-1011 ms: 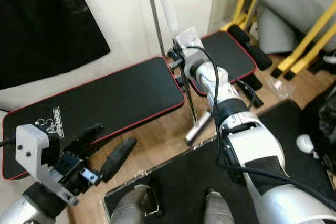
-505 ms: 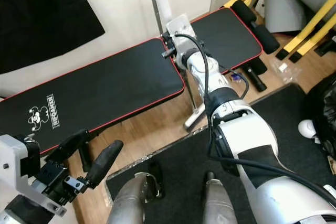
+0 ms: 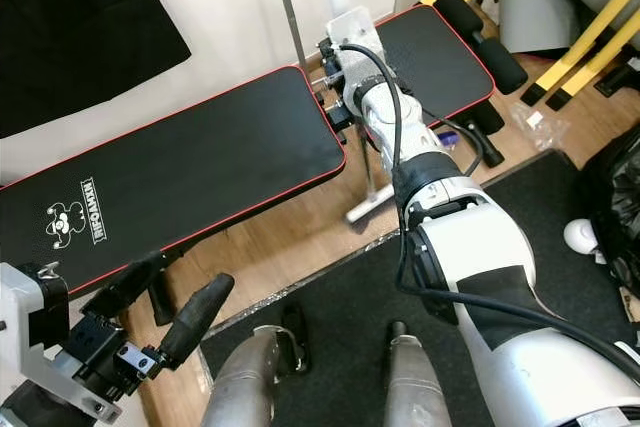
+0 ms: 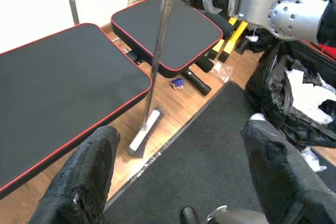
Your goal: Sweep floor
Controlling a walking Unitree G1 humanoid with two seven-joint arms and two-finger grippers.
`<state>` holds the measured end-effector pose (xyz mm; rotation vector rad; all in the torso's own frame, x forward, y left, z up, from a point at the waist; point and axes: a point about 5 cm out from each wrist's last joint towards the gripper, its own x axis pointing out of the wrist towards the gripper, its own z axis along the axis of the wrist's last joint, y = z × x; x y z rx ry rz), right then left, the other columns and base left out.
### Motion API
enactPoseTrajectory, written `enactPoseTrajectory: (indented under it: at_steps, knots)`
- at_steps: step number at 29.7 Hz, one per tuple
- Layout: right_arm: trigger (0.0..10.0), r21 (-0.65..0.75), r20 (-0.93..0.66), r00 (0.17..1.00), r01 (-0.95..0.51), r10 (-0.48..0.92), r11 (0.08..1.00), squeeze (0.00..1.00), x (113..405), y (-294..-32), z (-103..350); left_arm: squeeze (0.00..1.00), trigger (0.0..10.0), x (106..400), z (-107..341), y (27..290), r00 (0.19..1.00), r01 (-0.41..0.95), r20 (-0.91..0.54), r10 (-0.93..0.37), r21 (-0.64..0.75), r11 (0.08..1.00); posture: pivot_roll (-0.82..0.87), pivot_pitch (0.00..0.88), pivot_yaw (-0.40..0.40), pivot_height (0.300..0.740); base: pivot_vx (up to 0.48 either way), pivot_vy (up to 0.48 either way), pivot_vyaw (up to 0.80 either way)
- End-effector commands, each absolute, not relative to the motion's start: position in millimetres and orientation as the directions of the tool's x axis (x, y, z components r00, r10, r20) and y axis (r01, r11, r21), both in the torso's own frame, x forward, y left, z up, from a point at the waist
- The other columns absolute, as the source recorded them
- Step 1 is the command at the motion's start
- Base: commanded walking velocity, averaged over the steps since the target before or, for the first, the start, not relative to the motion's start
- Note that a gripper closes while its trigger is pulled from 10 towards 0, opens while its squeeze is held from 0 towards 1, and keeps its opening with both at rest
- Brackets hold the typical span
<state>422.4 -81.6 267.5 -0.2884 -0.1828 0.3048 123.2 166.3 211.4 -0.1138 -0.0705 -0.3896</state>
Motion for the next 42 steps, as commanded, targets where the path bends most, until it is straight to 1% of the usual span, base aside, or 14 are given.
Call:
enactPoseTrajectory:
  at_steps: [1,14,15,17,18,19,21,22,24,27,34,36,40,42]
  knots:
    - [10.0,-0.308,0.081,0.945,-0.278,0.316,0.91,1.0,422,-82,255,0.0,10.0,121,209,166,0.924,0.382,0.062,-0.377,-0.116,0.917,0.14,0.448,-0.008,0.74,0.0,0.0,0.0]
    - [10.0,-0.383,0.022,0.979,-0.178,0.201,0.907,1.0,424,-114,240,0.0,10.0,125,212,164,0.925,0.38,0.056,-0.376,-0.114,0.918,0.13,0.426,-0.003,0.74,0.0,0.0,0.0]
    - [10.0,-0.371,-0.006,0.973,-0.216,0.23,0.903,0.65,423,-118,235,0.0,10.0,126,213,165,0.926,0.377,0.054,-0.373,-0.112,0.92,0.12,0.423,-0.002,0.74,0.0,0.0,0.0]
    - [10.0,-0.36,-0.016,0.969,-0.235,0.246,0.903,0.65,423,-119,233,0.0,10.0,126,213,165,0.927,0.376,0.053,-0.372,-0.112,0.92,0.12,0.423,-0.002,0.74,0.0,0.0,0.0]
    - [10.0,-0.341,-0.028,0.962,-0.264,0.272,0.902,0.42,422,-120,231,0.0,10.0,126,213,165,0.928,0.374,0.052,-0.37,-0.111,0.921,0.12,0.415,-0.003,0.74,0.0,0.0,0.0]
    - [10.0,-0.313,-0.036,0.952,-0.301,0.305,0.901,0.08,421,-120,228,0.0,10.0,127,214,165,0.929,0.371,0.05,-0.368,-0.109,0.922,0.11,0.408,-0.001,0.74,0.0,0.0,0.0]
    - [10.0,-0.296,-0.04,0.945,-0.323,0.326,0.899,0.08,420,-120,225,0.0,10.0,127,214,165,0.93,0.368,0.047,-0.366,-0.108,0.923,0.11,0.406,-0.001,0.74,0.0,0.0,0.0]
    - [10.0,-0.258,-0.031,0.926,-0.372,0.377,0.891,0.0,418,-121,223,0.0,10.0,128,214,165,0.931,0.365,0.044,-0.362,-0.104,0.925,0.11,0.397,-0.003,0.74,0.0,0.0,0.0]
    - [10.0,-0.258,-0.031,0.926,-0.372,0.377,0.891,0.0,418,-121,223,0.0,10.0,128,214,165,0.931,0.365,0.044,-0.362,-0.104,0.925,0.11,0.397,-0.003,0.74,0.0,0.0,0.0]
    - [10.0,-0.108,-0.007,0.852,-0.521,0.523,0.847,0.0,406,-122,212,0.0,10.0,133,215,165,0.939,0.343,0.035,-0.341,-0.101,0.934,0.08,0.359,-0.012,0.74,0.0,0.0,-0.27]
    - [10.0,-0.091,0.081,0.798,-0.591,0.597,0.802,0.0,341,-124,203,0.0,10.0,148,225,172,0.966,0.248,0.09,-0.242,-0.073,0.966,0.02,0.302,-0.031,0.74,0.0,0.0,-0.8]
    - [10.0,-0.089,0.077,0.804,-0.584,0.59,0.807,0.0,331,-127,201,0.0,10.0,155,226,175,0.967,0.238,0.102,-0.233,-0.046,0.97,0.0,0.276,-0.032,0.74,0.0,0.0,-0.8]
    - [10.0,-0.123,0.048,0.875,-0.473,0.482,0.872,0.0,308,-155,187,0.0,10.0,177,228,180,0.96,0.233,0.145,-0.238,0.048,0.971,-0.05,0.221,-0.024,0.74,0.0,0.0,-0.8]
    - [10.0,-0.255,0.006,0.923,-0.371,0.385,0.893,0.0,287,-184,167,0.0,10.0,190,220,176,0.959,0.236,0.139,-0.246,0.086,0.968,-0.07,0.175,-0.025,0.74,0.0,0.0,-0.8]
